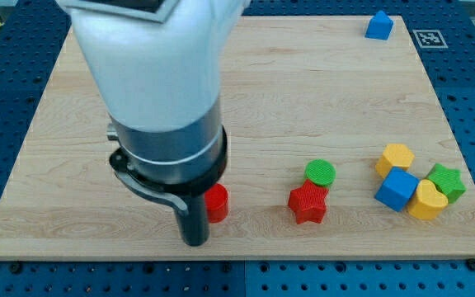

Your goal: Move the red circle towards the center of the board

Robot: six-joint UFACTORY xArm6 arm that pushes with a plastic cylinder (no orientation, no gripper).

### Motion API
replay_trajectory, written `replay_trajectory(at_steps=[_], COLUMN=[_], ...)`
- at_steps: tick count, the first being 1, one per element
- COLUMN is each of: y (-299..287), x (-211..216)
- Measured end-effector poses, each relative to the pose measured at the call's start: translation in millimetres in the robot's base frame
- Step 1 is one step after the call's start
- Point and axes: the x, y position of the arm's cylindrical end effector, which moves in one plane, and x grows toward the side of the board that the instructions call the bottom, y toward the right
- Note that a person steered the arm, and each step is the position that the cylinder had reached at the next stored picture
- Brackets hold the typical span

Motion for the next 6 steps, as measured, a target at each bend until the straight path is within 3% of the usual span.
replay_trajectory(at_steps=[3, 6], y=[4.3, 25.0], x=[-6.2, -48.0])
